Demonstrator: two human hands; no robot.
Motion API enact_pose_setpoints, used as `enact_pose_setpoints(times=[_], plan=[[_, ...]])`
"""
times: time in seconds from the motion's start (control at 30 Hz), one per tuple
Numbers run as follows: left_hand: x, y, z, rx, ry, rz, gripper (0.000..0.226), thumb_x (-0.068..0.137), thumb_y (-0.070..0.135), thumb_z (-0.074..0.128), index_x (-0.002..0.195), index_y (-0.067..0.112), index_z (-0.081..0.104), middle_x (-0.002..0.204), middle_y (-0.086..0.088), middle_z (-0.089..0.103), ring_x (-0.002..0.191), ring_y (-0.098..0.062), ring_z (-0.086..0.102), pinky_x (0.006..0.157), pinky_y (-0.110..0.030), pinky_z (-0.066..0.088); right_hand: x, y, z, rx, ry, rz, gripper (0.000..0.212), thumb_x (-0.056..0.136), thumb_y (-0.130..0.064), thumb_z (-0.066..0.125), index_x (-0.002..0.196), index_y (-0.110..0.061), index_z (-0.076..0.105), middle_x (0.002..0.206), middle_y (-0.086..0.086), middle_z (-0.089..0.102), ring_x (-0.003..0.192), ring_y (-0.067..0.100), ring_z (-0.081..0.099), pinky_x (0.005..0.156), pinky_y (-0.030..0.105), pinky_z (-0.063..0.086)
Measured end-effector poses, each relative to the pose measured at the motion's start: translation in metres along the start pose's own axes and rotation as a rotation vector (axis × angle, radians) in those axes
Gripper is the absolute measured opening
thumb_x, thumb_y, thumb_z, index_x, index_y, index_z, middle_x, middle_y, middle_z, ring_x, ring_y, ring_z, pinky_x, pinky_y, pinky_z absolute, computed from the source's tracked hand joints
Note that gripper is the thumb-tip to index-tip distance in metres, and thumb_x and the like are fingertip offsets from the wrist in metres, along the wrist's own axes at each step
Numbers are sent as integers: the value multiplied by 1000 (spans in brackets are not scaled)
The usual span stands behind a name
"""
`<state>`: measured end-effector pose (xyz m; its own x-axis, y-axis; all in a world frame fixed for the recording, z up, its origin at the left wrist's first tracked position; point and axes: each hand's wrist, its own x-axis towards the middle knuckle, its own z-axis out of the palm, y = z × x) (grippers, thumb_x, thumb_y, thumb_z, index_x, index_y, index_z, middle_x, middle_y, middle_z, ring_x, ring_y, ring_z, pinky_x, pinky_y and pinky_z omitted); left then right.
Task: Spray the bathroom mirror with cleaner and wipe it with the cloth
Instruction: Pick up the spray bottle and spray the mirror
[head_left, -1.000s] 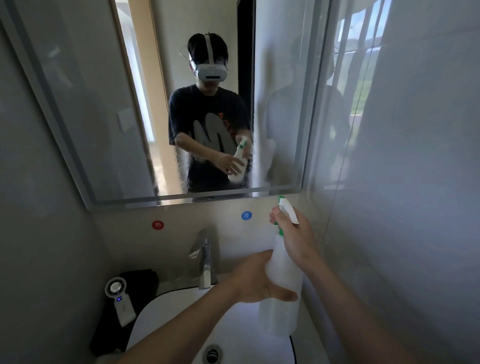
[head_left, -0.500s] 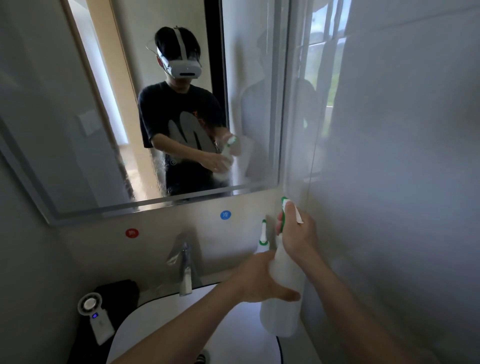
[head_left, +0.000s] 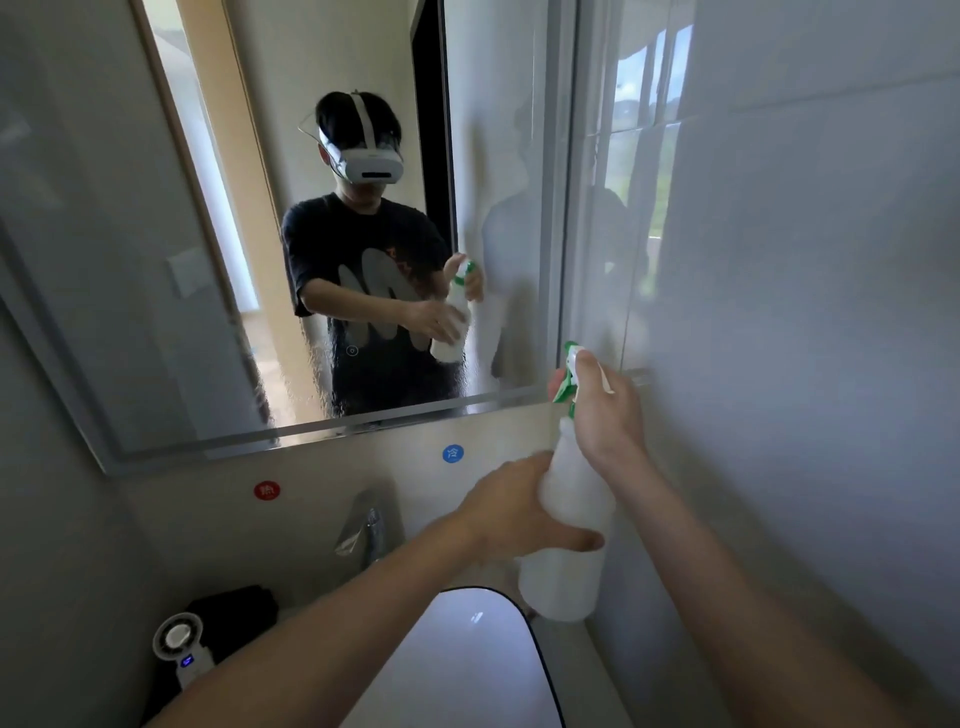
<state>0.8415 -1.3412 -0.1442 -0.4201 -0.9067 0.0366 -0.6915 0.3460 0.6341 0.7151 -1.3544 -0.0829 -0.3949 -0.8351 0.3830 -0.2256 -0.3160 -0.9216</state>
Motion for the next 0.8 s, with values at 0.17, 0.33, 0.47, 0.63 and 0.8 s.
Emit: enact_pose_setpoints(times=[0.17,0.33,0.47,0.63,0.8], plan=[[5,21,-24,-7,64,53,82,48,71,78,120,38,60,114,14,72,106,-15,68,92,-42,57,18,-29,5,17,39,-34,56,96,-47,42,75,-1,65,65,7,65,51,10,58,55,23,48],[-1,22,-28,-11,41,52,80,55,69,80,126,42,54,117,17,70,108,-14,67,95,-41,56,18,-35,4,10,17,22,52,87,-58,42,61,-14,54,53,2,56,56,27,55,68,50,54],[-5,24,-32,27,43,57,81,58,70,80,129,42,51,120,16,69,109,-14,66,96,-41,56,11,-39,4,53,24,0,56,88,-53,40,72,-4,61,60,9,62,49,17,54,55,30,48],[-4,30,-49,35,73,91,77,58,72,78,125,47,51,118,18,69,108,-15,66,96,-41,55,22,-59,5,89,-11,-18,54,93,-46,43,80,1,66,83,19,70,53,12,53,49,27,49],[1,48,-84,39,125,134,67,60,70,79,116,46,51,111,19,70,104,-15,68,93,-41,56,41,-95,8,101,-10,-63,54,90,-48,46,79,1,66,86,23,69,46,9,54,71,47,60]])
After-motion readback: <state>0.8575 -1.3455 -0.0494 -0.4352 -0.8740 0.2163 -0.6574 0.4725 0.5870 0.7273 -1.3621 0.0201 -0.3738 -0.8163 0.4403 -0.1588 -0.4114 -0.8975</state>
